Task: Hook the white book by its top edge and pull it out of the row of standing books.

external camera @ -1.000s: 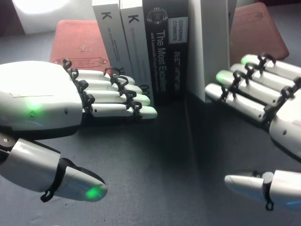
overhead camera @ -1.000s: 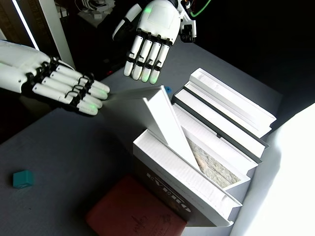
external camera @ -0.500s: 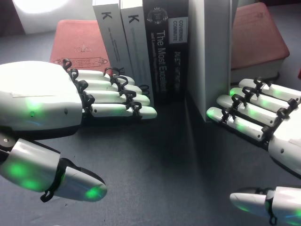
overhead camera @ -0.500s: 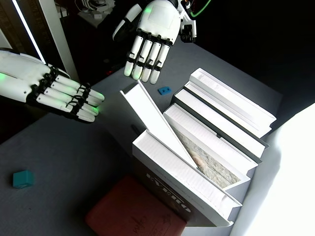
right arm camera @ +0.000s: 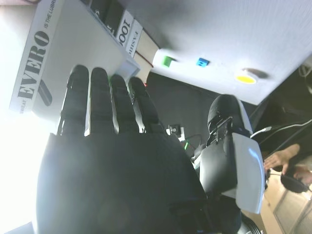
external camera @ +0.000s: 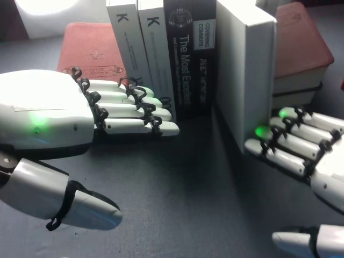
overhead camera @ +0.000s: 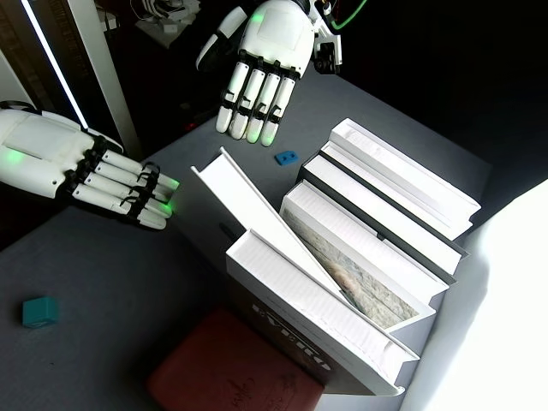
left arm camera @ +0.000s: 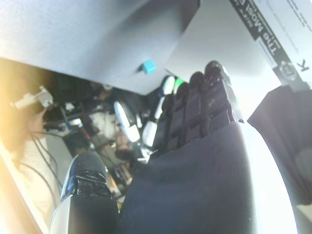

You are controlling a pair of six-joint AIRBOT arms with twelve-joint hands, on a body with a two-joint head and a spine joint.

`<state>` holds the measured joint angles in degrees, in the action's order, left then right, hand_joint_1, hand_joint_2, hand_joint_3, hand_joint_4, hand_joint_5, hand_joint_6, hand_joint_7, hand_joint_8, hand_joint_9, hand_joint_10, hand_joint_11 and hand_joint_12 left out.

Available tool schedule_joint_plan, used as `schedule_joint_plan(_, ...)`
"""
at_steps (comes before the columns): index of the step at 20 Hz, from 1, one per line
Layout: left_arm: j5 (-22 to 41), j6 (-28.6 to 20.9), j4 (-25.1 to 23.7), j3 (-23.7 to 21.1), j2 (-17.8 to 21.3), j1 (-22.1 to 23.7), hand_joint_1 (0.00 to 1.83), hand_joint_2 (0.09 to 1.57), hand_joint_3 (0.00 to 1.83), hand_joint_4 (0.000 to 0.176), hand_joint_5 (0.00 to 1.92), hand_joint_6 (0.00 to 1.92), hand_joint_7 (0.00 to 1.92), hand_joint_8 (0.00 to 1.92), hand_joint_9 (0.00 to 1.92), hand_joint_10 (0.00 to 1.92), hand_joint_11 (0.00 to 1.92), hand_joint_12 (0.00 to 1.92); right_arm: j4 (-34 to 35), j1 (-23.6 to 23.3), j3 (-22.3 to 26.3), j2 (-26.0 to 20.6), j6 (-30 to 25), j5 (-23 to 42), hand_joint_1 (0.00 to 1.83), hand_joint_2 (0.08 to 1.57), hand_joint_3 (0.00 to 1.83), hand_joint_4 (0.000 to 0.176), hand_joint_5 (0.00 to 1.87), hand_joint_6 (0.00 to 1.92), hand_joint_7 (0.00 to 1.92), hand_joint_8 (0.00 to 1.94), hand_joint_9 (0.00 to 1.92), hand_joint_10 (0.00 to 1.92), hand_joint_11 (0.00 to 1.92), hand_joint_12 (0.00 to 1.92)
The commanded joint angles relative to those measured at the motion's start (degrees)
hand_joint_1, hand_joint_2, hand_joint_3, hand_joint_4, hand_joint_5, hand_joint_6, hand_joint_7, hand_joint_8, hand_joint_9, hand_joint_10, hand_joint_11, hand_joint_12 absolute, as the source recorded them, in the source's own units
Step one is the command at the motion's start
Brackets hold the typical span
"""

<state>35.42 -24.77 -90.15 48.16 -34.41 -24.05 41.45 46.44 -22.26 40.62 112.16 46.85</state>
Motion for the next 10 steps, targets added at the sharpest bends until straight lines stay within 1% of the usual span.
schedule_joint_plan(1,1.1,0.0,3.2,0.2,-0.2,0.8,0.0,1.18,0.0,0.0,0.0,0.0,0.0,0.0,0.0,0.0,0.0,0.0,-1.5,-0.1,-0.2,0.0,-0.2,5.6,0.0,1.15,0.0,0.0,0.0,0.0,0.0,0.0,0.0,0.0,0.0,0.0)
schedule_joint_plan(6,1.1,0.0,3.1,0.2,-0.1,0.9,0.0,1.17,0.0,0.0,0.0,0.0,0.0,0.0,0.0,0.0,0.0,0.0,-1.5,2.6,0.1,0.0,-0.7,4.5,0.0,1.15,0.0,0.0,0.0,0.0,0.0,0.0,0.0,0.0,0.0,0.0)
schedule_joint_plan(10,1.1,0.0,3.0,0.3,-0.1,0.9,0.0,1.18,0.0,0.0,0.0,0.0,0.0,0.0,0.0,0.0,0.0,0.0,-1.8,4.1,1.7,-0.5,-0.7,4.6,0.0,1.15,0.0,0.0,0.0,0.0,0.0,0.0,0.0,0.0,0.0,0.0)
